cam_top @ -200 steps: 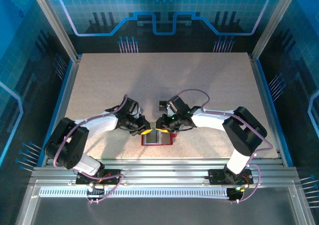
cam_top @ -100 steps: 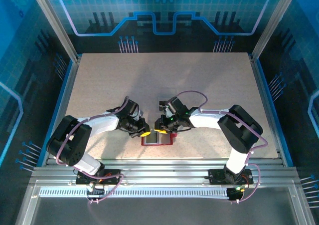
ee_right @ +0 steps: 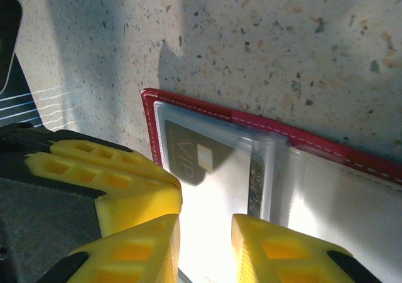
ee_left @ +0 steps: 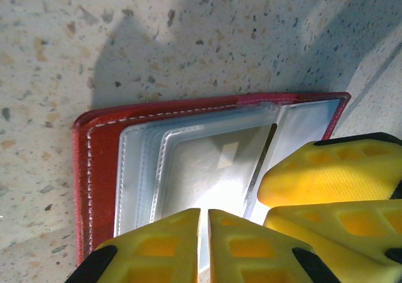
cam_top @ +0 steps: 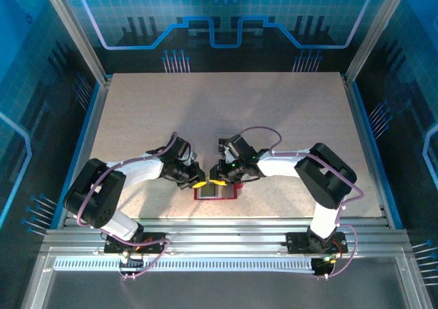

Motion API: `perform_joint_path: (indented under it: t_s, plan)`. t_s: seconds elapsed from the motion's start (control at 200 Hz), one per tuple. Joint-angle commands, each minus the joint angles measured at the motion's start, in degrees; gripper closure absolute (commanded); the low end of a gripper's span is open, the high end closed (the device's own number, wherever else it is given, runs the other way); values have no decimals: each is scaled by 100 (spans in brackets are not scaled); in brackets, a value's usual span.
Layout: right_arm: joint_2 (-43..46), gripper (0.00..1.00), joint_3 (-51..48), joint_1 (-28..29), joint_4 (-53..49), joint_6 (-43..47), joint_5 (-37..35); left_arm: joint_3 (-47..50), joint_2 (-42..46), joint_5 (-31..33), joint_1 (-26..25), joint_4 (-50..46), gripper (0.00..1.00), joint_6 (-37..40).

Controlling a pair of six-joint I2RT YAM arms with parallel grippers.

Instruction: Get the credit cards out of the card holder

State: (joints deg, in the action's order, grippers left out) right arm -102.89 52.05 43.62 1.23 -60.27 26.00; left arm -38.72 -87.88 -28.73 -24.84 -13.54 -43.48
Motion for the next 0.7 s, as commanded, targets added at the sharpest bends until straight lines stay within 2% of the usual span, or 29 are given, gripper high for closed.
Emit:
perform_joint_path:
  t_s: [0.0, 0.695]
  plan:
    - [-96, 74, -107, 86, 70, -47, 65, -42, -62, 30, 35, -219, 89, 107]
    - [-119, 75, -301, 95, 70, -33, 63, -118, -54, 17, 34, -316, 89, 138]
